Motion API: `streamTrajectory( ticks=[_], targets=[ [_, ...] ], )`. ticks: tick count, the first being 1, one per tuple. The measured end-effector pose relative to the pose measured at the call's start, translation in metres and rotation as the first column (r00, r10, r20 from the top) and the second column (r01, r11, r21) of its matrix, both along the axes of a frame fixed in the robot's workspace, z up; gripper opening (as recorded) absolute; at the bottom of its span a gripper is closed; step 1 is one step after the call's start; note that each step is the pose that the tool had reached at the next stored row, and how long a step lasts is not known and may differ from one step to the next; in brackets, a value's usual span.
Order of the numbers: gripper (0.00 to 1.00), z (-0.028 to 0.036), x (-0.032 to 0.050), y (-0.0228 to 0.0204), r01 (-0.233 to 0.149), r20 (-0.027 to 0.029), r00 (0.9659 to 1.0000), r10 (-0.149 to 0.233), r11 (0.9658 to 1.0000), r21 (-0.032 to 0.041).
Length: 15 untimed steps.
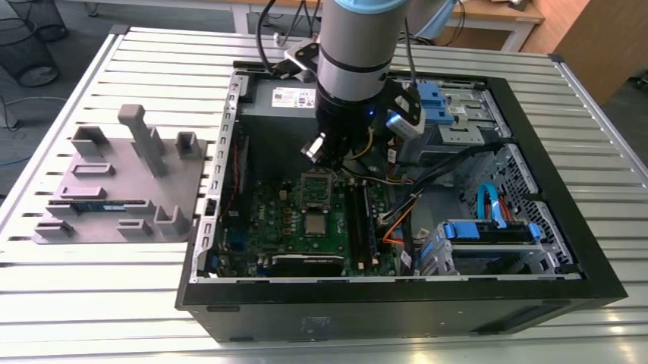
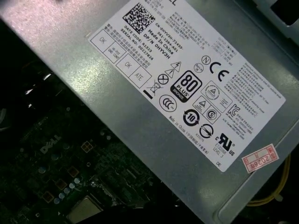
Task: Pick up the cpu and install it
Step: 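Close the cpu cover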
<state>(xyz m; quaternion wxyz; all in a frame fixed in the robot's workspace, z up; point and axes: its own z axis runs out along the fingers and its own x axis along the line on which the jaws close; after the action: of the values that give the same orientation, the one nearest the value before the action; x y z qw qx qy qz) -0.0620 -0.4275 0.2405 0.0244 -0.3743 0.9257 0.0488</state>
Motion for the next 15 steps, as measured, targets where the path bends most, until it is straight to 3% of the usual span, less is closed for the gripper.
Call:
streamTrajectory(
  ticks=[15],
  targets=[
    [0.11,0.0027,0.0,-0.0038,-0.033,0.0001,0.9995,0.033,0.9995,0.0001]
  ],
)
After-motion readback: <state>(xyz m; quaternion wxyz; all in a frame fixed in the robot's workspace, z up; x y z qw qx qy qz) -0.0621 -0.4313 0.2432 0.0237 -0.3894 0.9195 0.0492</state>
